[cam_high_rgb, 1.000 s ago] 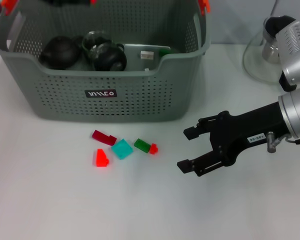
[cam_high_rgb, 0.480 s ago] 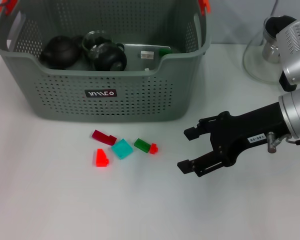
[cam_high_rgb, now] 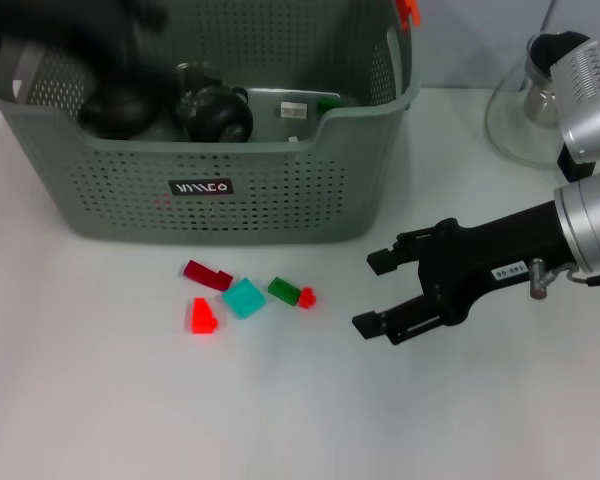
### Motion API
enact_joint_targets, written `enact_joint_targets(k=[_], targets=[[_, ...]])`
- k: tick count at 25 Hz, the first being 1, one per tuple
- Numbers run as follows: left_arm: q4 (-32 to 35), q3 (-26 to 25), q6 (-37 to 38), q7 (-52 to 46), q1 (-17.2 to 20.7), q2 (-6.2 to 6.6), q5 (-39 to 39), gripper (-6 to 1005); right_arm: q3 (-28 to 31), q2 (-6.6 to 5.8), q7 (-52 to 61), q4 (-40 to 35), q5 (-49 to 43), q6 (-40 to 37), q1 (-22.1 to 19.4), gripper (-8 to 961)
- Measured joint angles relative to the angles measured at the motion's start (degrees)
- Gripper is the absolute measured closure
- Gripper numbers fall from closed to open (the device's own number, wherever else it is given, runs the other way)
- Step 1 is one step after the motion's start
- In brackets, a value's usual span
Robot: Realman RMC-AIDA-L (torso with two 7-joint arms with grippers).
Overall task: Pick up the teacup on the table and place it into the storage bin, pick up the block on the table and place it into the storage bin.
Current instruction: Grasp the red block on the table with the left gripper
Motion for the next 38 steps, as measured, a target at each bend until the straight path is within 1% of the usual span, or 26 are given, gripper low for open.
enact_joint_targets(k=[1,2,4,5,6,7,8,9,11,14,19,21,23,29,38], targets=[[1.82,0.05,2.67,2.09,1.06,-0.82,-0.44,273,0.07,-0.02,-0.01,0.22,0.0,0.09,0.06,25],[4.81,0.34,6.42,4.92,2.85,-2.16,-0.88,256,0.19,-0.02,-0.01,0.37,0.0,0.17,0.13,25],[9.01,1.94,9.51,7.68,5.73,-4.13,-0.87,220,0.59,-0.05,-0.01,0.81,-0.01,0.34,0.31,25],[10.55,3.04,10.22,8.37,6.99,-4.72,-0.75,203,0.78,-0.07,-0.02,1.02,-0.01,0.44,0.4,25],[12.39,5.26,10.51,9.18,9.0,-5.3,-0.57,185,0.84,-0.06,-0.02,1.17,-0.01,0.47,0.47,25],[13.62,7.71,10.27,9.67,10.93,-5.68,-0.28,159,0.9,-0.07,-0.01,1.34,-0.01,0.6,0.52,25],[13.91,9.17,9.77,9.82,11.82,-5.82,-0.02,132,0.92,-0.07,0.02,1.42,0.0,0.69,0.55,25],[14.23,11.69,8.65,10.33,13.31,-6.14,1.07,106,0.92,-0.07,0.06,1.53,0.0,0.73,0.58,25],[14.09,14.29,7.23,11.14,14.32,-6.66,3.34,53,0.92,0.01,0.26,2.09,-0.01,0.75,0.86,25],[12.35,18.93,4.7,11.85,14.82,-7.16,7.95,54,0.97,0.08,0.53,3.2,-0.01,0.85,1.3,25],[6.91,27.72,-1.55,11.68,14.26,-7.33,14.45,56,1.22,0.09,0.59,4.8,0.0,1.42,1.82,25],[3.92,30.84,-3.93,11.27,13.28,-7.35,16.96,56,1.36,0.09,0.59,5.1,-0.01,1.64,1.94,25],[-0.02,33.31,-5.52,10.53,11.54,-7.27,19.26,57,1.39,0.09,0.6,5.12,-0.01,1.66,1.95,25],[-10.56,35.94,-9.4,8.32,5.64,-7.11,23.92,59,1.56,0.02,0.69,5.74,-0.05,1.95,1.96,25],[-17.79,37.94,-12.67,6.89,1.22,-7.03,26.36,62,1.54,-0.14,0.32,6.46,-0.25,2.61,2.03,24]])
